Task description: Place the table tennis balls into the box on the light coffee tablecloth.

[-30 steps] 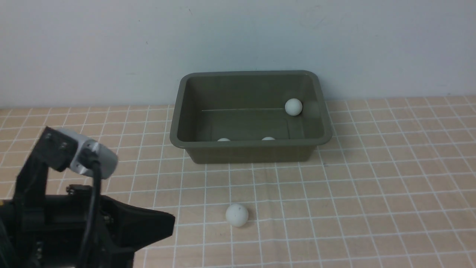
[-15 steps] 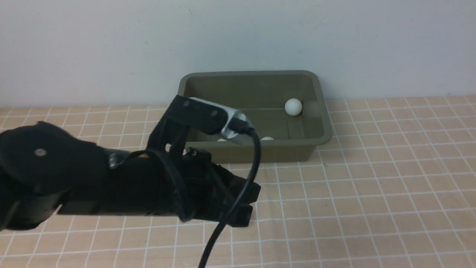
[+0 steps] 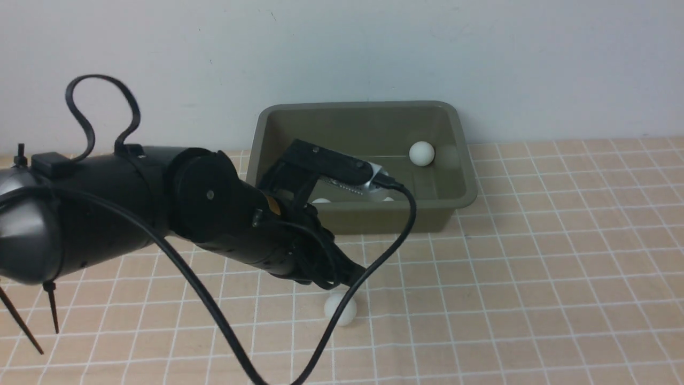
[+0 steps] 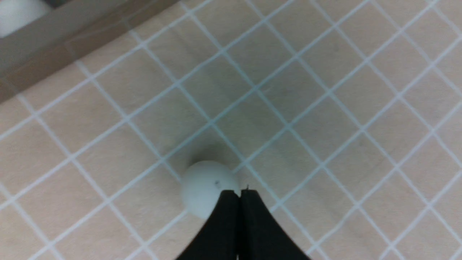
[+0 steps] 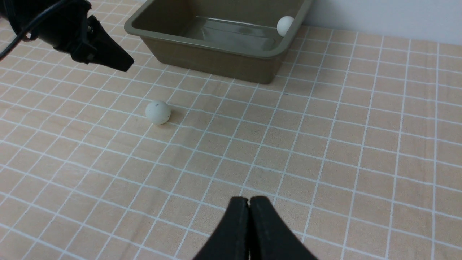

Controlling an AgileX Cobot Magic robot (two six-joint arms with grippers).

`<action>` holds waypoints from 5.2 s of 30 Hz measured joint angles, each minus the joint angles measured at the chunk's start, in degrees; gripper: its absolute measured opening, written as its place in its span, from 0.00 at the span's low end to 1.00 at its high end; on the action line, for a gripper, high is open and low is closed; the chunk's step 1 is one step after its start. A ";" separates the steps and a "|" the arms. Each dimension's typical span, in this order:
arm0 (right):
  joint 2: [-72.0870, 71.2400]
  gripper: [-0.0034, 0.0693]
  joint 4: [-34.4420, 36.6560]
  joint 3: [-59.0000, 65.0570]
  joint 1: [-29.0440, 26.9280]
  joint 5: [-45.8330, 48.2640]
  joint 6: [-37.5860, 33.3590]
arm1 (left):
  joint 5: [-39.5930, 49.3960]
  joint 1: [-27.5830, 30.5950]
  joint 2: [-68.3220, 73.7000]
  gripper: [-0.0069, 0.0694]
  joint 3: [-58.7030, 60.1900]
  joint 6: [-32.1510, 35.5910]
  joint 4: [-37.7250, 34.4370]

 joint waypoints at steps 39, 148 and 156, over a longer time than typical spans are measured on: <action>0.00 0.02 0.18 0.00 0.00 0.00 0.11 | 7.66 -9.42 8.61 0.68 -5.63 -24.28 22.08; 0.00 0.02 0.96 0.00 0.00 0.00 1.79 | 19.99 3.50 32.94 0.56 -46.72 -30.64 25.67; 0.00 0.02 -8.68 0.06 0.00 0.00 1.53 | 29.89 2.45 22.15 0.20 -44.69 -30.64 33.60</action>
